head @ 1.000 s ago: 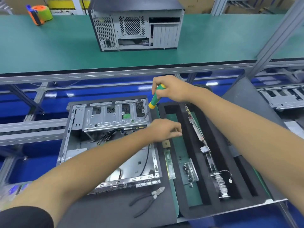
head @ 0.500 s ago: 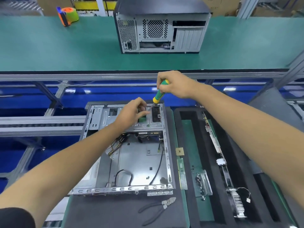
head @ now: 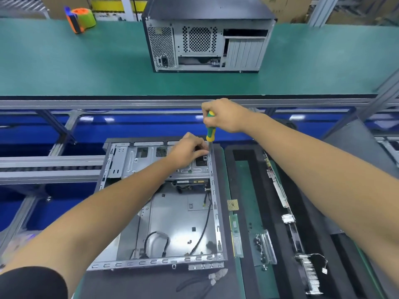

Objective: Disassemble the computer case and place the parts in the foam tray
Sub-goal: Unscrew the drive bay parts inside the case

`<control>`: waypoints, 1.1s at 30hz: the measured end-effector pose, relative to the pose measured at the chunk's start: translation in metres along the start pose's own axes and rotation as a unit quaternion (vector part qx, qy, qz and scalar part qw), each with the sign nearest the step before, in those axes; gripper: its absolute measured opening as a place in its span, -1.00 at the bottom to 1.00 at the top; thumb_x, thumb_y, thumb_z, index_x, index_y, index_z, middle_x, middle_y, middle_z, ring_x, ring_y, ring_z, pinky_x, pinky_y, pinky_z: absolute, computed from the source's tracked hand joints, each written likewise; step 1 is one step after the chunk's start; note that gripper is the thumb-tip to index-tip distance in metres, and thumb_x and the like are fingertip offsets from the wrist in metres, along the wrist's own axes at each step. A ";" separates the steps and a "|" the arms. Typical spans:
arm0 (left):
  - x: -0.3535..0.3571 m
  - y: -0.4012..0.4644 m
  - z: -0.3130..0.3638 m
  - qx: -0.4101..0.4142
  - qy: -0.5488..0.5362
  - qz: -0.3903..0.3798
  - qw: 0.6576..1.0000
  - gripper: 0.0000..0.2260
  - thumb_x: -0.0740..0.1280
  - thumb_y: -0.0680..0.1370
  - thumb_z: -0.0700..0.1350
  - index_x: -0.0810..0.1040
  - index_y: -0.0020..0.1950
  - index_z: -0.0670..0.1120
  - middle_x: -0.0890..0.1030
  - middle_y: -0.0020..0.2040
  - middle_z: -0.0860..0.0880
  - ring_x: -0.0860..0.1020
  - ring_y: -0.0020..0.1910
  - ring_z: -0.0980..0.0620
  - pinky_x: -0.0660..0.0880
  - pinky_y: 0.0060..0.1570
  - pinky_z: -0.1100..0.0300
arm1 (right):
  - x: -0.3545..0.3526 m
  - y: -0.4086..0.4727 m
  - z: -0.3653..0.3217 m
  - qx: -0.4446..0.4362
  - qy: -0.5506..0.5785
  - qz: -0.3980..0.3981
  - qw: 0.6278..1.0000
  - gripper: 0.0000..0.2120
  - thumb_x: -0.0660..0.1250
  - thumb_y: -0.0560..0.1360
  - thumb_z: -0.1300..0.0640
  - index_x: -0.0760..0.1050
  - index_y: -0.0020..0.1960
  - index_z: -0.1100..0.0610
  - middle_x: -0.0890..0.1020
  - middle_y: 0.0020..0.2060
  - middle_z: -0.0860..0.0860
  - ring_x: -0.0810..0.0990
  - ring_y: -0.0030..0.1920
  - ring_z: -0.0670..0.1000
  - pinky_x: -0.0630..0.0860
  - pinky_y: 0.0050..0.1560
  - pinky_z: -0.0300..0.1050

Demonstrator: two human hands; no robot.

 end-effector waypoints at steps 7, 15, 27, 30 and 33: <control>0.012 0.000 -0.007 -0.004 0.004 0.004 1.000 -0.92 0.40 0.62 -0.07 0.57 -0.01 -0.05 0.61 -0.08 0.02 0.31 0.02 0.09 0.31 0.01 0.19 | 0.000 0.007 0.006 0.019 0.008 -0.001 1.000 -0.85 0.32 0.55 0.10 0.46 -0.18 0.09 0.69 -0.16 0.10 0.66 -0.09 0.17 0.60 -0.05 0.18; 0.012 -0.003 -0.007 -0.011 0.031 0.005 0.999 -0.91 0.41 0.61 -0.12 0.51 -0.05 -0.03 0.57 -0.07 0.03 0.34 0.07 0.04 0.41 0.06 0.04 | 0.014 0.015 0.009 0.030 0.005 -0.022 0.999 -0.86 0.30 0.56 0.09 0.48 -0.12 0.15 0.70 -0.10 0.09 0.66 -0.02 0.18 0.60 0.05 0.21; 0.017 -0.007 -0.009 0.026 0.069 0.039 0.996 -0.94 0.34 0.65 -0.13 0.54 0.03 -0.11 0.60 -0.06 -0.01 0.37 0.02 0.03 0.39 -0.08 0.10 | 0.007 0.020 -0.004 0.014 -0.237 -0.013 0.971 -0.75 0.17 0.61 -0.07 0.50 -0.08 0.06 0.52 -0.28 -0.02 0.45 -0.29 0.03 0.23 -0.35 -0.07; 0.016 -0.007 -0.006 0.039 0.090 0.047 0.994 -0.94 0.35 0.65 -0.13 0.55 0.05 -0.12 0.60 -0.05 -0.03 0.40 0.01 -0.03 0.41 -0.06 0.06 | 0.006 0.023 -0.010 0.025 -0.292 -0.037 0.956 -0.70 0.12 0.64 -0.10 0.47 -0.11 0.06 0.49 -0.27 -0.01 0.45 -0.26 0.06 0.21 -0.35 -0.08; 0.017 -0.007 -0.005 0.059 0.107 0.054 0.991 -0.94 0.34 0.66 -0.15 0.55 0.05 -0.13 0.59 -0.06 -0.05 0.40 -0.03 -0.06 0.41 -0.05 0.04 | 0.008 0.024 -0.013 0.060 -0.307 -0.029 0.949 -0.65 0.12 0.64 -0.13 0.42 -0.18 0.08 0.46 -0.27 0.00 0.45 -0.27 0.07 0.24 -0.33 -0.07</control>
Point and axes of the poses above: each hand's wrist, its own y-axis towards the middle knuckle, its own x-axis out of the palm, z = x × y, the point moved 6 cm from there along y, towards the middle knuckle
